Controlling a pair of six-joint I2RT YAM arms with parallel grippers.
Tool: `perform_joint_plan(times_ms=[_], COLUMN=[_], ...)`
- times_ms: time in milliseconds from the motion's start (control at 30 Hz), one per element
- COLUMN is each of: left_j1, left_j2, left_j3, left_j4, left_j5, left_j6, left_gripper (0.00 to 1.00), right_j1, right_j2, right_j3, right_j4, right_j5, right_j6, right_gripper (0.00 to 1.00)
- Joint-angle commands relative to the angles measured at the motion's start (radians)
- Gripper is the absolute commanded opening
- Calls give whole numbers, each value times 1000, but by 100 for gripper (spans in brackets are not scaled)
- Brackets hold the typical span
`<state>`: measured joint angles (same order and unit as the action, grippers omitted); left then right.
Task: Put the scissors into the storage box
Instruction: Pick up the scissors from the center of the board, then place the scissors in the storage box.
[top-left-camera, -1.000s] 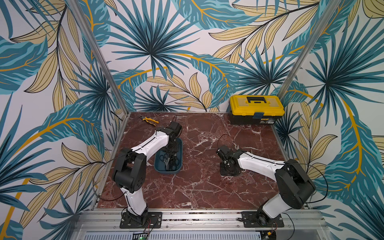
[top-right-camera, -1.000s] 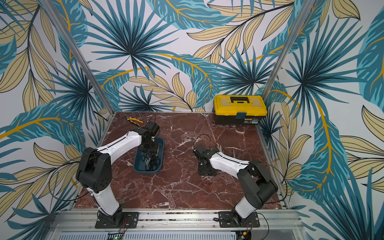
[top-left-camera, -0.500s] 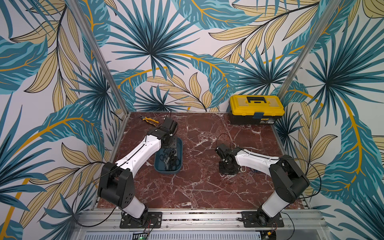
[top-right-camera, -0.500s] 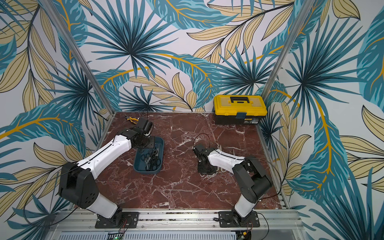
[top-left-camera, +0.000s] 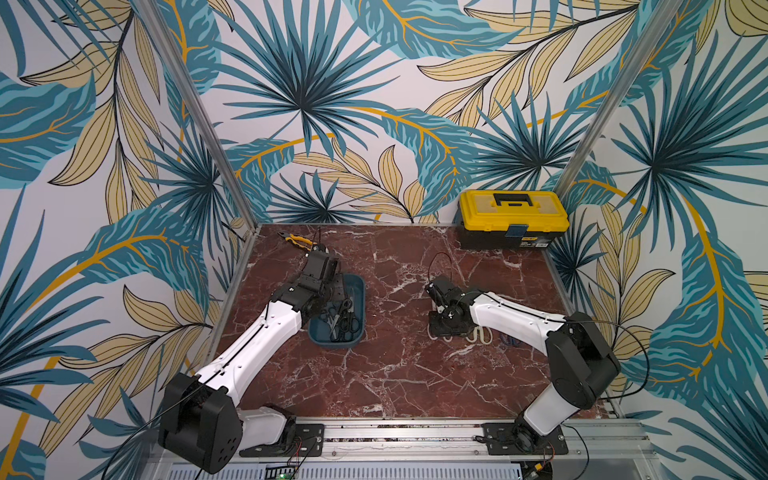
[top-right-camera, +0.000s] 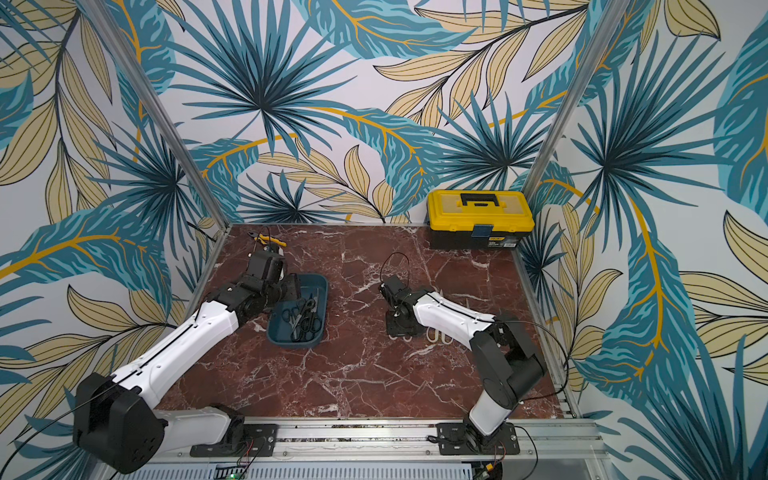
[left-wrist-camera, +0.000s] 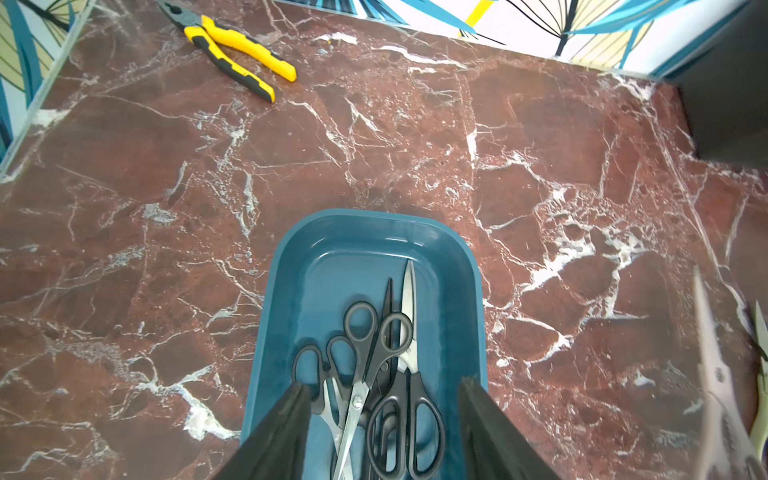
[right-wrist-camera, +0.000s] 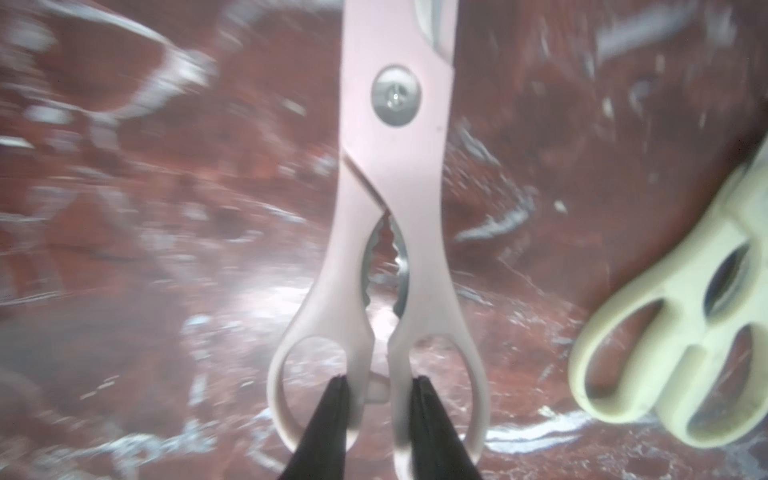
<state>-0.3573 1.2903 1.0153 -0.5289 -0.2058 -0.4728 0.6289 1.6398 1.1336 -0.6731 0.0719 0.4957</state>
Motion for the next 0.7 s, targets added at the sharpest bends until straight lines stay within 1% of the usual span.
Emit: perform_joint_plan(times_ms=[0, 100, 167, 233, 300, 333, 367, 467, 500, 567, 600, 633, 667], left_j1=[11, 15, 21, 27, 35, 38, 41, 40, 41, 41, 41, 41, 41], left_j2=[-36, -68, -105, -146, -180, -196, -211, -253, -270, -303, -319, -332, -337], left_j3=[-43, -82, -119, -164, -205, -215, -222, -225, -229, -250, -262, -269, -273], left_j4=[54, 69, 100, 131, 151, 144, 135, 62, 42, 42, 52, 56, 60], left_j5=[-38, -79, -98, -142, -179, -194, -207, -260, -276, -301, -306, -310, -312], left_j6=[-42, -70, -94, -133, -166, -179, -184, -200, -204, -203, -197, -196, -193], left_gripper=[61, 61, 61, 61, 61, 61, 61, 61, 60, 60, 60, 60, 60], right_j1=[47, 89, 117, 151, 169, 205, 215, 232, 237, 247, 250, 250, 250], right_j2=[-26, 32, 93, 181, 267, 309, 344, 453, 487, 540, 568, 592, 615], right_j3=[73, 186, 271, 385, 488, 535, 574, 689, 725, 779, 804, 828, 844], right_j4=[-16, -12, 5, 5, -4, -5, -4, -6, -6, -12, -14, -20, -28], right_j5=[-77, -207, -293, -355, -376, -386, -396, -409, -407, -365, -351, -343, -338], right_j6=[-69, -106, -114, -121, -118, -110, -102, -68, -66, -53, -44, -26, -11], right_gripper=[0, 0, 0, 0, 0, 0, 0, 0, 0, 0, 2, 9, 11])
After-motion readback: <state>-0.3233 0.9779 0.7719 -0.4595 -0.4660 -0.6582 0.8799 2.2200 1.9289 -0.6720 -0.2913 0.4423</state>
